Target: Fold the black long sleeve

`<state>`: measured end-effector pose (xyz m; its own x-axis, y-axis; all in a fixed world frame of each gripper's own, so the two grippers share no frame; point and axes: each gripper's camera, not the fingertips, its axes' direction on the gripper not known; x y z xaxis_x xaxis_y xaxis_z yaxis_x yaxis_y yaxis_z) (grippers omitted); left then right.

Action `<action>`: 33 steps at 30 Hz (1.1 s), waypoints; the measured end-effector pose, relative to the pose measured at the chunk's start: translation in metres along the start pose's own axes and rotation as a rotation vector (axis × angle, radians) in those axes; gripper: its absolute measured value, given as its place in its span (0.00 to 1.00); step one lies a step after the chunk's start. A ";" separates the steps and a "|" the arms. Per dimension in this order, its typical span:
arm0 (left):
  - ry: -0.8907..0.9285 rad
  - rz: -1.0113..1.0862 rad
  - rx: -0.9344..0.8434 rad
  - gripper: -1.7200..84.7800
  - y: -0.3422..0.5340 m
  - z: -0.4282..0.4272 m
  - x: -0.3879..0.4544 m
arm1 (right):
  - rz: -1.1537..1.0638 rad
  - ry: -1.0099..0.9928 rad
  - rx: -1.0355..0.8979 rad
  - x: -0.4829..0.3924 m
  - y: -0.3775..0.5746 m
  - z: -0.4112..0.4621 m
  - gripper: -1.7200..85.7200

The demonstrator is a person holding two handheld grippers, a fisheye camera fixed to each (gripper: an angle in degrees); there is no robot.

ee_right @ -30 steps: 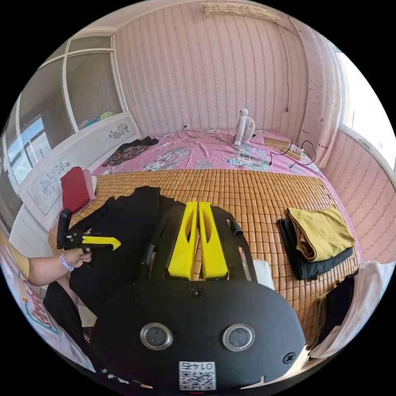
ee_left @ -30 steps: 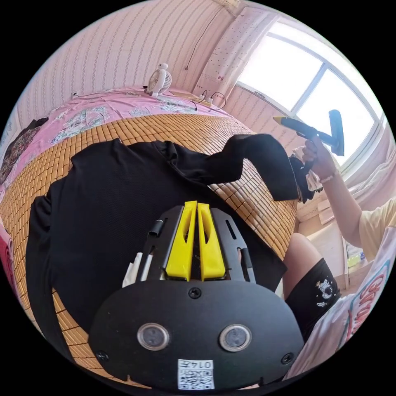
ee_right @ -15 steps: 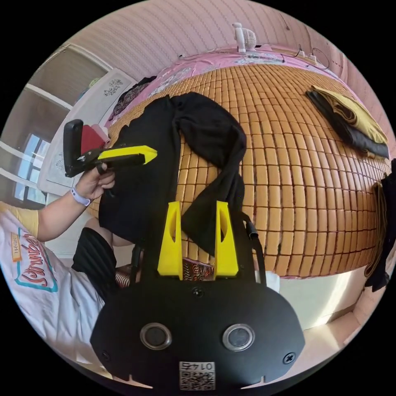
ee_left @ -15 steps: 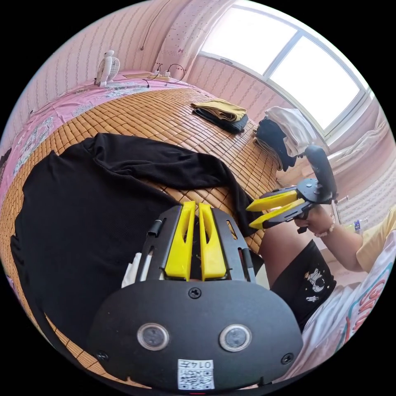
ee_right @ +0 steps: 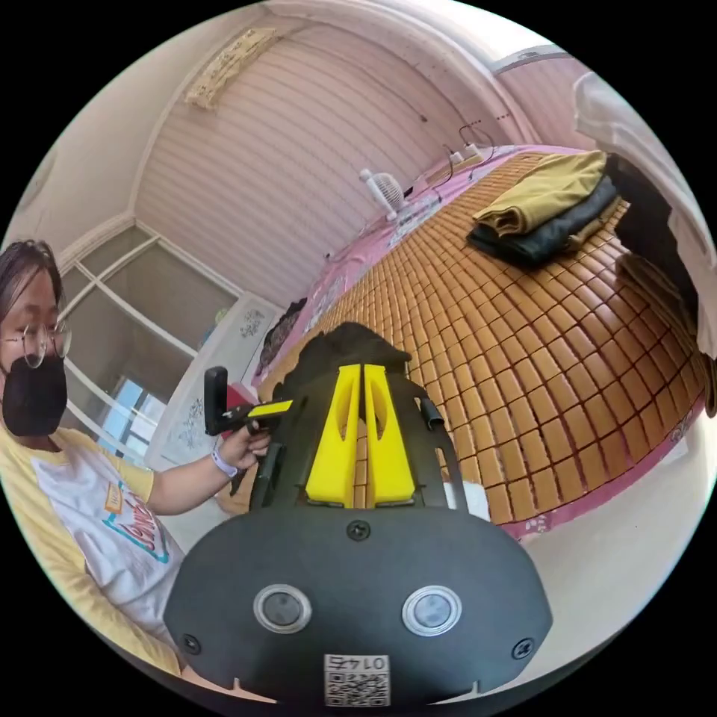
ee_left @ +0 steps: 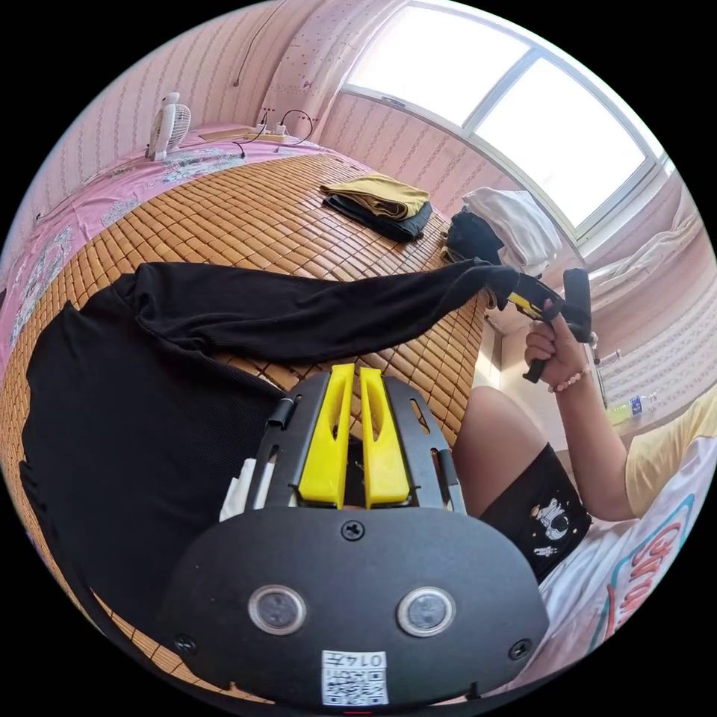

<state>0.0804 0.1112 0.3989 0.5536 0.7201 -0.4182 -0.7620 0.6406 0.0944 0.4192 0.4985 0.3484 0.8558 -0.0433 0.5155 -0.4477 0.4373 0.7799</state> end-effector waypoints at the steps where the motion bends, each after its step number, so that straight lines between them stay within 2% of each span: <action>1: 0.003 0.004 -0.006 0.01 -0.002 0.002 0.001 | 0.017 0.021 0.036 0.007 0.001 -0.006 0.03; 9: -0.031 0.026 -0.041 0.01 -0.021 0.011 -0.001 | 0.135 0.251 0.092 0.050 0.029 -0.011 0.10; 15: -0.071 0.032 -0.045 0.02 -0.056 0.023 -0.012 | 0.114 0.471 -0.069 0.048 0.030 0.017 0.14; 19: -0.124 0.000 -0.003 0.04 -0.083 0.037 -0.027 | 0.061 0.538 -0.219 0.044 0.029 0.045 0.07; 21: -0.130 -0.037 -0.013 0.05 -0.096 0.043 -0.037 | -0.006 0.632 -0.280 0.034 0.026 0.054 0.04; 27: -0.281 -0.085 -0.084 0.03 -0.114 0.061 -0.058 | -0.050 0.776 -0.389 0.013 0.030 0.072 0.02; 29: -0.268 -0.107 -0.117 0.02 -0.112 0.067 -0.065 | -0.097 0.737 -0.328 -0.003 0.031 0.077 0.02; 31: -0.216 -0.146 -0.078 0.01 -0.107 0.061 -0.071 | -0.153 0.574 -0.314 -0.016 0.031 0.091 0.02; 33: -0.222 -0.200 -0.036 0.01 -0.102 0.056 -0.076 | -0.196 0.639 -0.471 -0.020 0.037 0.125 0.01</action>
<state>0.1348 0.0058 0.4721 0.7507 0.6239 -0.2174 -0.6398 0.7685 -0.0037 0.3531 0.4032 0.4118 0.9534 0.3003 -0.0280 -0.2404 0.8128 0.5307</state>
